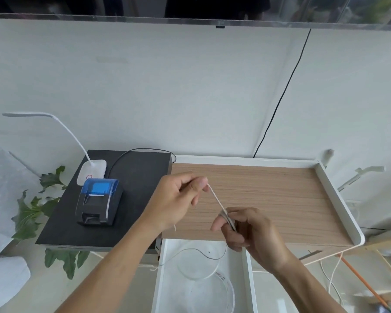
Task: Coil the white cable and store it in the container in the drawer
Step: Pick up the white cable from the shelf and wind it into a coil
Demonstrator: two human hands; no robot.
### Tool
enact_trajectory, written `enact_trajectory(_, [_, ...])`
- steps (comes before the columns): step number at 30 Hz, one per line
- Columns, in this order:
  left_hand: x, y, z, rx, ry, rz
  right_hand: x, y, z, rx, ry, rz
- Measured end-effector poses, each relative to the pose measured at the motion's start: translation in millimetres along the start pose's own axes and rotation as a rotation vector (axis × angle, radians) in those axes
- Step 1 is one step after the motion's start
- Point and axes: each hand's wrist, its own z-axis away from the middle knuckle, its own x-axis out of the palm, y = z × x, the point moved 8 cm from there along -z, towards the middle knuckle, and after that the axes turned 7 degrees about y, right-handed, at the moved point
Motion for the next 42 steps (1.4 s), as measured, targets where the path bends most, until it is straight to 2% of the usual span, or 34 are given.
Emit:
enact_trajectory(4, [15,-57,10,-0.065,0.091,-0.053,8,-15,-1,0.009,-0.064,-0.436])
enact_trajectory(8, [41,-90,52,-0.123,-0.051,-0.142,-14,-18,-13,-0.007,0.075,-0.644])
enact_trajectory(10, [57,-79,73,-0.104,-0.213,-0.204,-24,-14,-22,-0.013,0.118,-0.626])
enact_trajectory(12, [69,-57,88,-0.051,-0.37,-0.327,-29,-6,-29,-0.042,0.156,-0.499])
enact_trajectory(15, [65,-9,90,0.023,-0.454,-0.312,-32,10,-30,-0.04,0.168,-0.228])
enact_trajectory(17, [47,25,77,0.053,-0.41,-0.177,-30,14,-22,-0.008,0.151,-0.075])
enact_trajectory(20, [14,47,45,0.097,-0.206,-0.081,-19,14,-9,0.022,0.05,0.064])
enact_trajectory(24, [-5,16,8,0.04,0.03,-0.012,6,2,1,0.073,-0.111,-0.086])
enact_trajectory(26, [-3,-6,5,0.005,0.089,0.006,11,-8,0,0.06,-0.15,-0.139])
enact_trajectory(30, [-4,-42,12,-0.093,0.128,-0.039,-3,-14,-4,-0.016,-0.091,0.057])
enact_trajectory(32, [-6,-55,15,-0.118,0.119,-0.058,-8,-11,-2,-0.01,-0.101,0.076])
enact_trajectory(34, [-5,-69,17,-0.138,0.119,-0.104,-5,-8,0,0.027,-0.138,-0.045])
enact_trajectory(37, [6,-92,25,-0.18,0.095,-0.205,3,-15,3,0.072,-0.179,-0.469])
enact_trajectory(40, [22,-100,47,-0.169,0.027,-0.34,-13,-21,-6,0.109,-0.048,-0.94])
enact_trajectory(42, [38,-92,67,-0.122,-0.073,-0.406,-35,-19,-19,0.052,0.106,-1.063])
